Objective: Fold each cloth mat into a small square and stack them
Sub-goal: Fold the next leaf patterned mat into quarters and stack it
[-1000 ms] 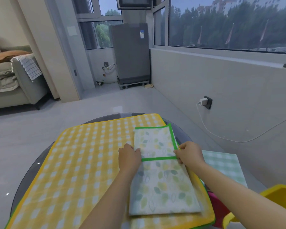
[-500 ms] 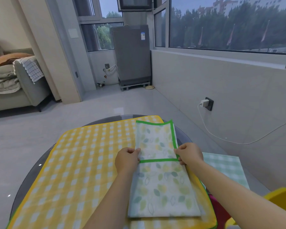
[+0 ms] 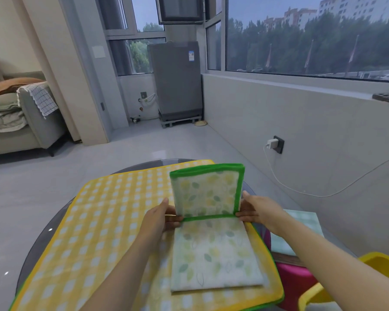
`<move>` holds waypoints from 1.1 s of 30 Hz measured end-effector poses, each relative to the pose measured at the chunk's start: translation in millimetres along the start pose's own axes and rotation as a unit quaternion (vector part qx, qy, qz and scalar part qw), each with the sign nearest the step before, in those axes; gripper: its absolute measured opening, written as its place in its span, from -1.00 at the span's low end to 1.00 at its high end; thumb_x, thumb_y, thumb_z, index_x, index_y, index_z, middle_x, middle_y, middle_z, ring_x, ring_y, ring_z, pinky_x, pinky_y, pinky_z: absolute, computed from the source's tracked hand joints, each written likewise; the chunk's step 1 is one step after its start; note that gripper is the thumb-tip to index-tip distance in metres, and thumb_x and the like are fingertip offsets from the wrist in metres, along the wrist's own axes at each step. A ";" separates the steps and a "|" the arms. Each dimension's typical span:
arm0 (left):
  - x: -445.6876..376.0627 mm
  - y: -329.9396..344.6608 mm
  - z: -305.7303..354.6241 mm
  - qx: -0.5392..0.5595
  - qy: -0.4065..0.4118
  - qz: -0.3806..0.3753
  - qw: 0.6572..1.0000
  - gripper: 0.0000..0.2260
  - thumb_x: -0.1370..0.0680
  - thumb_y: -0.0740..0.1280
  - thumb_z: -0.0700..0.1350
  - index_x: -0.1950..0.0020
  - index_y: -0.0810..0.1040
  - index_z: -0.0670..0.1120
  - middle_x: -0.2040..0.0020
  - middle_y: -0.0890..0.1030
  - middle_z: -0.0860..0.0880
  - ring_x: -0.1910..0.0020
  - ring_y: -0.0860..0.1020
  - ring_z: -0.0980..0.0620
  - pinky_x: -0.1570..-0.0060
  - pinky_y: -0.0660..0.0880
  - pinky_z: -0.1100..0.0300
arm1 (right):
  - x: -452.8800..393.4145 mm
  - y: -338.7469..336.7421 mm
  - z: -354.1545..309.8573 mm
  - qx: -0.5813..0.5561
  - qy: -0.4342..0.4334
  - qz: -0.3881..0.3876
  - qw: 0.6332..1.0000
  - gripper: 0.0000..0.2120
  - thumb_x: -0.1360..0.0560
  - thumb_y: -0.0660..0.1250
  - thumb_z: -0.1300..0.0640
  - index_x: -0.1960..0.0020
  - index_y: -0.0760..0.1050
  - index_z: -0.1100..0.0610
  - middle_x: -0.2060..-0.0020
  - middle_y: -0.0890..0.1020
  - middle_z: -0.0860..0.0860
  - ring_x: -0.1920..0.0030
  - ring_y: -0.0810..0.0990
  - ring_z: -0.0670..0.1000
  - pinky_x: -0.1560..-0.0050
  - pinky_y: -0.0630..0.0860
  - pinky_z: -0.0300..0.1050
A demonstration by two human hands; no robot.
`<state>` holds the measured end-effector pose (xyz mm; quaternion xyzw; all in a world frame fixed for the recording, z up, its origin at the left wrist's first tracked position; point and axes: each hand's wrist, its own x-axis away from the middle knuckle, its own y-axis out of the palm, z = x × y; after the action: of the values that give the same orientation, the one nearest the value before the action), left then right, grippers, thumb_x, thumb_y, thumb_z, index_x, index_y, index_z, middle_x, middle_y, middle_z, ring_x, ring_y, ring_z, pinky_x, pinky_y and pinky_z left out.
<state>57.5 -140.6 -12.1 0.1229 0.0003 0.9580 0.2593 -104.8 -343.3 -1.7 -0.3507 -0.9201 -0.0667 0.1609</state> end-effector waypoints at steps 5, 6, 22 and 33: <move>6.8 -7.9 -2.6 -0.117 0.055 -0.011 0.992 -0.61 -0.62 0.20 -0.06 0.29 0.61 -0.24 0.35 0.60 -0.11 0.33 0.55 -0.05 0.21 0.48 0.14 | 5.9 -0.7 0.2 0.118 -0.050 -0.017 0.992 -0.74 -0.56 0.25 0.05 0.06 0.58 0.24 0.15 0.64 0.10 0.14 0.58 0.03 0.16 0.52 -0.23; 8.4 -8.6 -3.8 -0.141 0.071 -0.021 0.987 -0.61 -0.61 0.21 -0.06 0.29 0.64 -0.22 0.33 0.61 -0.09 0.30 0.55 -0.05 0.17 0.47 0.13 | 7.7 0.3 0.4 0.155 -0.067 -0.021 0.985 -0.77 -0.55 0.27 0.06 0.11 0.59 0.20 0.19 0.63 0.04 0.18 0.58 -0.01 0.15 0.51 -0.25; 25.2 7.9 -13.6 -0.481 0.239 -0.026 0.843 -0.79 -0.58 0.22 -0.04 -0.10 0.60 -0.02 0.08 0.40 0.04 0.08 0.43 0.10 0.16 0.31 0.31 | 23.3 17.8 10.9 0.510 -0.203 -0.002 0.836 -0.62 -0.46 0.38 -0.02 -0.26 0.51 0.02 -0.06 0.42 -0.11 0.06 0.38 -0.15 0.02 0.30 -0.29; 39.4 48.5 -38.9 -0.662 0.253 -0.168 0.686 -0.53 -0.64 -0.13 0.06 -0.55 -0.09 0.08 -0.56 -0.14 0.05 -0.52 -0.22 0.08 -0.47 -0.29 0.02 | 29.7 30.8 23.6 0.582 -0.239 0.027 0.777 -0.67 -0.53 0.22 -0.05 -0.24 0.44 0.06 -0.24 0.46 -0.08 -0.27 0.36 -0.03 -0.21 0.39 -0.12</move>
<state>-8.7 -160.6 -37.4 -0.3292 -0.5474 0.6446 0.4201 -111.0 -296.3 -13.4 -0.2197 -0.7825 0.5720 0.1106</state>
